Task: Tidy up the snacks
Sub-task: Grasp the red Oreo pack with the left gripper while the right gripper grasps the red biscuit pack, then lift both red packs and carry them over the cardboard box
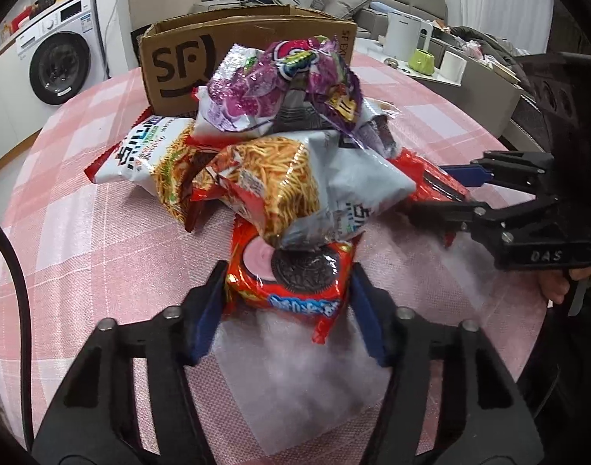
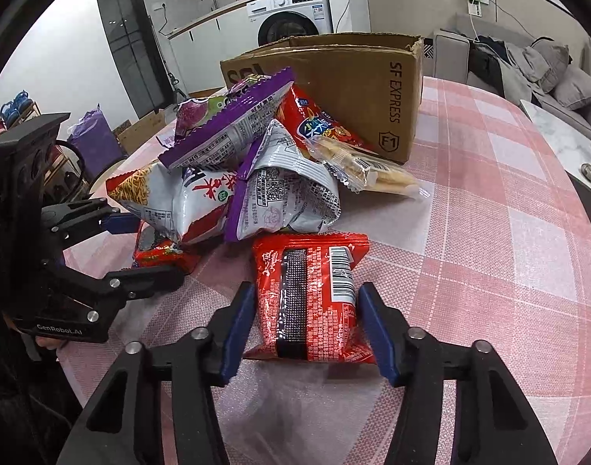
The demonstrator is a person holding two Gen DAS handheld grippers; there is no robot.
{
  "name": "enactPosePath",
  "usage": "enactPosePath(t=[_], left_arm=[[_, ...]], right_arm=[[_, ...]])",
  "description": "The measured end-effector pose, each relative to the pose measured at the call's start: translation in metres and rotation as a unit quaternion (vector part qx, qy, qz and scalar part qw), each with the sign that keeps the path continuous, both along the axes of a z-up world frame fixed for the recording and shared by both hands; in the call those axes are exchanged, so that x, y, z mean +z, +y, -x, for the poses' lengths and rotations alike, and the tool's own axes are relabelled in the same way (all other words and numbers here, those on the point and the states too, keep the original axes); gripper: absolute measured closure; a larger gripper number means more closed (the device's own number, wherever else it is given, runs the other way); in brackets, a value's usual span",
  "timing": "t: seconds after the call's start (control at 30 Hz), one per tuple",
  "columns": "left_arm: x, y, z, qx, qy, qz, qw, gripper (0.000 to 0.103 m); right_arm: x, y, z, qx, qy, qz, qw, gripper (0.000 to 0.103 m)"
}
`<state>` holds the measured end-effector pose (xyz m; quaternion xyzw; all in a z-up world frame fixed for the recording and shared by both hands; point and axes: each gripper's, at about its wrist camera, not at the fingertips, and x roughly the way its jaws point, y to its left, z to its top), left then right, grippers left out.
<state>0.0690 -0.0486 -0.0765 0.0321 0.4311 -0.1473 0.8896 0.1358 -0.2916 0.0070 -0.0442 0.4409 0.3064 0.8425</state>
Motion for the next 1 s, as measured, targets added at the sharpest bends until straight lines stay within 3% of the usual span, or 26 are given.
enactPosePath(t=[0.27,0.7,1.0], left_arm=[[0.000,0.003,0.004,0.001,-0.009,0.012,0.9999,0.056],[0.035,0.021,0.032,0.021,-0.045,0.026,0.9984,0.056],[0.063,0.027,0.049,0.022,-0.075,0.032,0.9965,0.056]], right_arm=[[0.005,-0.001,0.005,0.009,-0.016,-0.006,1.000,0.054],[0.029,-0.015,0.014,-0.006,-0.063,-0.046,0.997,0.054],[0.039,-0.019,0.018,-0.020,-0.069,-0.048,0.996,0.054]])
